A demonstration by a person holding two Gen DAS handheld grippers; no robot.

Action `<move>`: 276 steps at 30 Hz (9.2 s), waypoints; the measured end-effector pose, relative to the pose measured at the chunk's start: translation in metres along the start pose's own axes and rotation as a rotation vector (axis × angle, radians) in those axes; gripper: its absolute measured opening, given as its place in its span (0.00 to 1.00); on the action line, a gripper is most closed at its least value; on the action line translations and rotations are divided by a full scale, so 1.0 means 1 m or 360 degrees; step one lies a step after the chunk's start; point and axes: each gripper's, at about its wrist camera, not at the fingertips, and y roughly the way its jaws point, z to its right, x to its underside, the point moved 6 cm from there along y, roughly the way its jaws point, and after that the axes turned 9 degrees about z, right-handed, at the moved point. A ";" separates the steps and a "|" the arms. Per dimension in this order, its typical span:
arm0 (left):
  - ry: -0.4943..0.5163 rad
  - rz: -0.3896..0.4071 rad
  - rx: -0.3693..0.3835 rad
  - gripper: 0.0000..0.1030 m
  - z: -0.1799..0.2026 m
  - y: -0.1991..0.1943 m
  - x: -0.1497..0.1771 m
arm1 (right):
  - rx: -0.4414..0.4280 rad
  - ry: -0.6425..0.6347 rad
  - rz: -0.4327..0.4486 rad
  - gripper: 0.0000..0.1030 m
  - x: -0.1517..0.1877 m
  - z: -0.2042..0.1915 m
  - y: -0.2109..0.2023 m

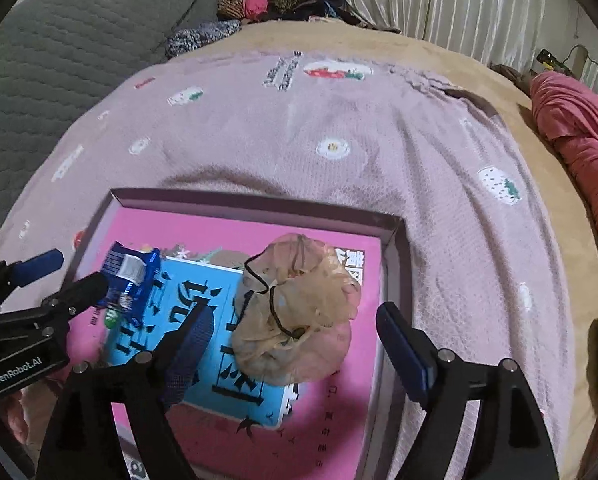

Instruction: Organize objects

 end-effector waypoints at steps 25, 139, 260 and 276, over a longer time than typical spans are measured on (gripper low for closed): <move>0.0069 0.0144 -0.0081 0.77 0.007 -0.135 0.020 | 0.0007 -0.0058 0.0196 0.92 0.019 -0.012 -0.142; 0.0023 0.0171 0.0004 0.77 0.006 -0.193 0.247 | 0.0127 0.0029 0.0256 0.91 0.217 -0.052 -0.194; 0.0122 0.0591 -0.0016 0.32 0.038 -0.339 0.223 | -0.0073 0.0140 0.0637 0.37 0.230 -0.075 -0.322; 0.0173 0.0666 -0.0038 0.32 0.044 -0.342 0.179 | -0.0060 0.0114 0.0711 0.37 0.203 -0.070 -0.327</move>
